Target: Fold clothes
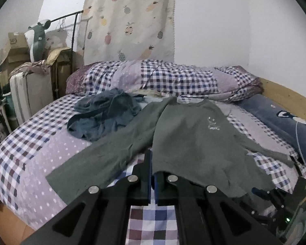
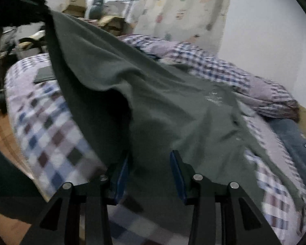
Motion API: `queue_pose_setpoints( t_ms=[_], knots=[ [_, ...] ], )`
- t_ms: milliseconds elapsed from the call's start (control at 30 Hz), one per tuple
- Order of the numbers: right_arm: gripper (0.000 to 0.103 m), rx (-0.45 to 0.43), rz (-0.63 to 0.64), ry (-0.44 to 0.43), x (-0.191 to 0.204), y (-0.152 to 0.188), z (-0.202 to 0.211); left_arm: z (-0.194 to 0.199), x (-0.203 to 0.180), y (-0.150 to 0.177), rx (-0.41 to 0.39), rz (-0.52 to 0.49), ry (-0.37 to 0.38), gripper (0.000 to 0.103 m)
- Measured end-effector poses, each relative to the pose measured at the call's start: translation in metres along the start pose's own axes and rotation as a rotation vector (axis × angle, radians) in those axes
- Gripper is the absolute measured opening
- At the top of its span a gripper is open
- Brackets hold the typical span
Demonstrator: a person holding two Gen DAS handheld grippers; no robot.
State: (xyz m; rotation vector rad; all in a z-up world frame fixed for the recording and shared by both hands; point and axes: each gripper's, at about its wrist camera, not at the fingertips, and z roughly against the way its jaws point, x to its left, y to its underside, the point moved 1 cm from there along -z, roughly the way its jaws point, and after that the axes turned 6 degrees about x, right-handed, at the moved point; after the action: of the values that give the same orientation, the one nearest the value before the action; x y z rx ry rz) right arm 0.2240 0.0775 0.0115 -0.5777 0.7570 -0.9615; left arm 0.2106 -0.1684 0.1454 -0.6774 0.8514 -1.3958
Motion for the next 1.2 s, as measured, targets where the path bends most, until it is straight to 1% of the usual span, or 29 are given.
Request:
queue_pose_setpoints(
  t_ms=[133,267,367,400,500,567,600,700,767,833,900,967,1067,1133,1200],
  knots=[
    [0.043,0.067,-0.062,0.111,-0.033,0.014,-0.005,0.011,0.001,-0.014,-0.005,-0.001,0.034,0.000],
    [0.043,0.126,-0.144,0.209,-0.071,0.038,-0.004,0.016,0.002,-0.021,-0.012,-0.012,0.031,0.000],
    [0.041,0.156,-0.203,0.254,-0.097,0.053,0.003,0.015,0.005,-0.023,-0.009,-0.015,0.021,0.000],
    [0.040,0.160,-0.216,0.267,-0.105,0.057,0.006,0.013,0.006,-0.023,-0.003,-0.009,0.022,0.000],
    [0.029,0.177,-0.233,0.291,-0.118,0.064,0.014,0.009,0.009,-0.021,0.013,0.013,0.033,0.000],
    [0.029,0.187,-0.276,0.267,-0.124,0.066,0.022,0.009,0.009,-0.019,0.018,0.016,0.040,0.000],
    [0.030,0.177,-0.297,0.231,-0.122,0.064,0.026,0.009,0.008,-0.018,0.019,0.013,0.043,0.000],
    [0.033,0.116,-0.337,0.077,-0.104,0.052,0.042,0.011,0.005,-0.017,0.020,0.010,0.047,0.000],
    [0.041,0.065,-0.326,-0.037,-0.082,0.040,0.049,0.011,0.005,-0.019,0.021,0.012,0.050,0.000],
    [0.044,0.011,-0.318,-0.138,-0.059,0.025,0.055,0.012,0.004,-0.020,0.020,0.011,0.052,0.000],
    [0.045,-0.027,-0.305,-0.203,-0.036,0.010,0.054,0.013,0.003,-0.023,0.018,0.008,0.056,0.000],
    [0.045,-0.039,-0.291,-0.230,-0.020,0.001,0.048,0.015,0.001,-0.024,0.016,0.005,0.063,0.000],
    [0.046,-0.032,-0.271,-0.217,0.000,-0.011,0.031,0.017,0.000,-0.026,0.011,0.003,0.071,0.000],
    [0.046,-0.008,-0.259,-0.166,0.004,-0.017,0.012,0.018,0.001,-0.028,0.009,0.008,0.075,0.000],
    [0.046,0.005,-0.226,-0.086,0.003,-0.018,0.001,0.018,0.003,-0.029,0.008,0.014,0.079,0.000]
  ],
)
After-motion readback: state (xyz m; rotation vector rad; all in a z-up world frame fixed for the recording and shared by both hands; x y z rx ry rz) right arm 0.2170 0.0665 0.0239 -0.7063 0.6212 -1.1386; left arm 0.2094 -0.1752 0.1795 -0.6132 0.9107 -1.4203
